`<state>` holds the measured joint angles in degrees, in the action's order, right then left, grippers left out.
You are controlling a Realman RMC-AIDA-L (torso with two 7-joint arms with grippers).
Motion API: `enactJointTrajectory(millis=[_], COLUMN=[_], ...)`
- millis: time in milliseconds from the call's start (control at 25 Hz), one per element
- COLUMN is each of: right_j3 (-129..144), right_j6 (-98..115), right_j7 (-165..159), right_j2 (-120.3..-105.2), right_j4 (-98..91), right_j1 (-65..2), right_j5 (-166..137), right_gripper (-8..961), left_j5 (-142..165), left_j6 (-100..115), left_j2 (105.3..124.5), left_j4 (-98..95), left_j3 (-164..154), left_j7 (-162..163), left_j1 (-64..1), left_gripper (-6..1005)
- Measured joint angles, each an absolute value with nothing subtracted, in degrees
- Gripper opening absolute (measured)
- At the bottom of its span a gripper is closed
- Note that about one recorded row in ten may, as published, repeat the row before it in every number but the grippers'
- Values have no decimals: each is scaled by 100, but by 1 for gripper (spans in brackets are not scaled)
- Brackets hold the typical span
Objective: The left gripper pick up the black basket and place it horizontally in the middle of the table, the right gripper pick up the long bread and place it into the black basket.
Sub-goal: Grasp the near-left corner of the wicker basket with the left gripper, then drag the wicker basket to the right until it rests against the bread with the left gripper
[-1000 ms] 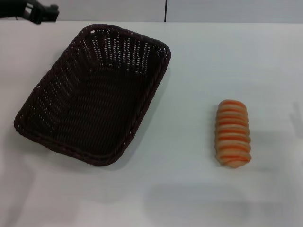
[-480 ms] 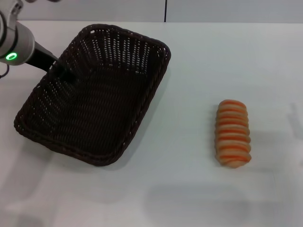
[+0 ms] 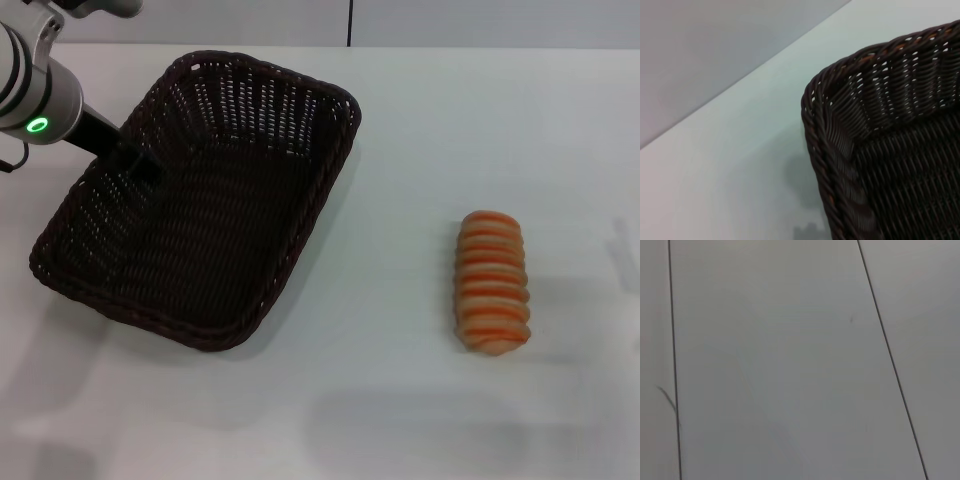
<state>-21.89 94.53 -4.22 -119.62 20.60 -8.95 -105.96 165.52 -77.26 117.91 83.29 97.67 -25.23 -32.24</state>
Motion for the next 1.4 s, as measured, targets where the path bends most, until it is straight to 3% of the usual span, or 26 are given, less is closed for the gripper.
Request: enactJointTrajectory(millis=[240, 760, 840, 1040, 1400], right_j3=[-2189, -2155, -2129, -2115, -2118], right_j6=[9452, 9447, 9447, 9443, 9379], right_j7=[-422, -422, -422, -422, -422], right_j2=[-11962, -11952, -11952, -11953, -11959], right_j4=[2058, 2052, 2047, 2037, 1976], right_j1=[-904, -872, -868, -847, -827], right_j5=[-10614, -10618, -10605, -10576, -10612], right_gripper=[822, 822, 822, 823, 823], left_j5=[16550, 16550, 16545, 16542, 16508], left_j6=[-7600, -7520, -7536, -7675, -7851], left_j2=[11785, 11792, 11793, 11803, 11813], left_j4=[8112, 8005, 7976, 8093, 8333], left_j3=[9802, 10007, 10007, 9994, 9886], left_j7=[-2497, -2572, -2611, -2764, -3033], left_j1=[-3252, -3372, -3385, -3382, -3451], left_gripper=[779, 564, 361, 249, 230])
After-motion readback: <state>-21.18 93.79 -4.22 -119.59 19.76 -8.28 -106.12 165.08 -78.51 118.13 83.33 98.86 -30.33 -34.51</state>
